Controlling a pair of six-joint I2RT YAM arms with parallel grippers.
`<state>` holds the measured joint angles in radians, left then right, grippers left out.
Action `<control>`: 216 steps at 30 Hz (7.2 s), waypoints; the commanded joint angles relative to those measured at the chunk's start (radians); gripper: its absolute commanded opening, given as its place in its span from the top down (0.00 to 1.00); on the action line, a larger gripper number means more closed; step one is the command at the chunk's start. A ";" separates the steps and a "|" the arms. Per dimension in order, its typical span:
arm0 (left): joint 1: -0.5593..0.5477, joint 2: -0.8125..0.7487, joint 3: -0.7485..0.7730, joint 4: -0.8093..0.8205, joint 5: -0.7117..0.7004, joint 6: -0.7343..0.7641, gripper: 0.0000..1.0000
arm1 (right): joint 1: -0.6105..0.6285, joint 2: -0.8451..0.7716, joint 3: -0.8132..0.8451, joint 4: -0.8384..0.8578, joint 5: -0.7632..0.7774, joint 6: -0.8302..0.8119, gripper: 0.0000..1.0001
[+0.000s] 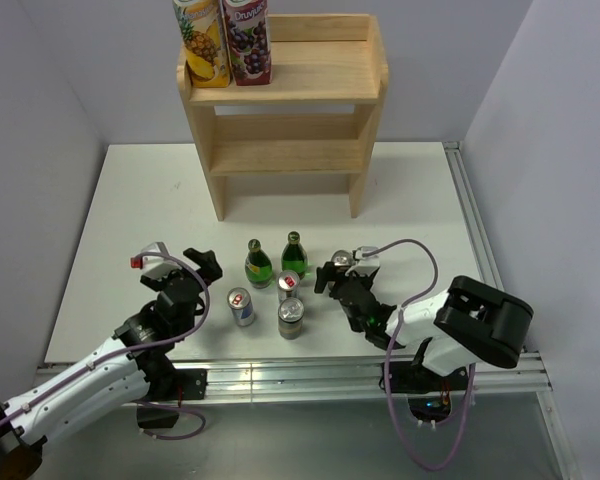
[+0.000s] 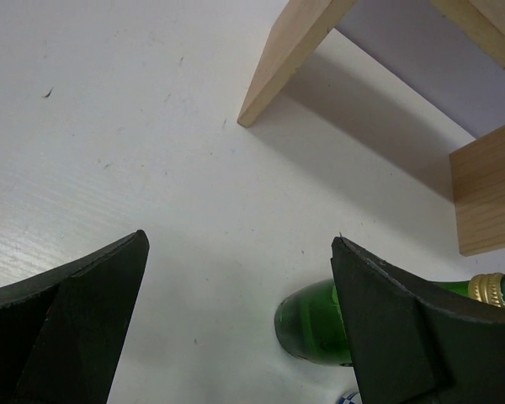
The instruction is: Place and organize the beverage onto the shelf
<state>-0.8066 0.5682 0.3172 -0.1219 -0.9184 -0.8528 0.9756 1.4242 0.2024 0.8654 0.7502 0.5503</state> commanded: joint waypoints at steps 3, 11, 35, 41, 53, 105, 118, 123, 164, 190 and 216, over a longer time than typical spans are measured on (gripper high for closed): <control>-0.005 -0.030 -0.003 0.033 -0.019 0.018 0.02 | 0.008 0.033 0.063 0.048 0.120 -0.032 0.20; -0.003 -0.030 -0.006 0.036 -0.016 0.018 0.01 | 0.005 0.178 0.132 0.039 0.190 -0.094 0.35; -0.003 -0.005 -0.006 0.031 -0.039 -0.006 0.01 | 0.003 -0.297 0.620 -0.687 0.176 -0.287 1.00; -0.003 -0.011 -0.009 0.030 -0.039 -0.009 0.01 | -0.123 -0.208 0.914 -0.770 0.038 -0.369 1.00; -0.002 0.021 -0.003 0.038 -0.036 -0.009 0.01 | -0.253 -0.015 1.429 -0.899 -0.086 -0.532 1.00; 0.001 0.016 -0.004 0.031 -0.030 -0.019 0.01 | -0.457 0.427 2.016 -0.959 -0.078 -0.661 0.09; 0.003 0.007 -0.007 0.028 -0.027 -0.019 0.01 | -0.457 0.421 1.988 -0.928 -0.035 -0.661 0.09; 0.003 0.001 -0.007 0.027 -0.027 -0.020 0.01 | -0.463 0.436 2.008 -0.913 -0.005 -0.676 0.09; 0.001 -0.017 -0.010 0.016 -0.019 -0.020 0.01 | -0.560 0.584 2.129 -0.881 0.074 -0.610 0.08; 0.007 -0.028 -0.010 0.013 -0.020 -0.022 0.01 | -0.540 0.489 1.947 -0.812 0.115 -0.592 0.05; 0.012 -0.001 -0.007 0.031 -0.013 -0.009 0.01 | -0.241 -0.244 1.151 -0.950 0.045 -0.342 0.09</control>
<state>-0.8001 0.5613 0.3138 -0.1165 -0.9394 -0.8597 0.6682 1.2911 1.4639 -0.0555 0.8234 0.1230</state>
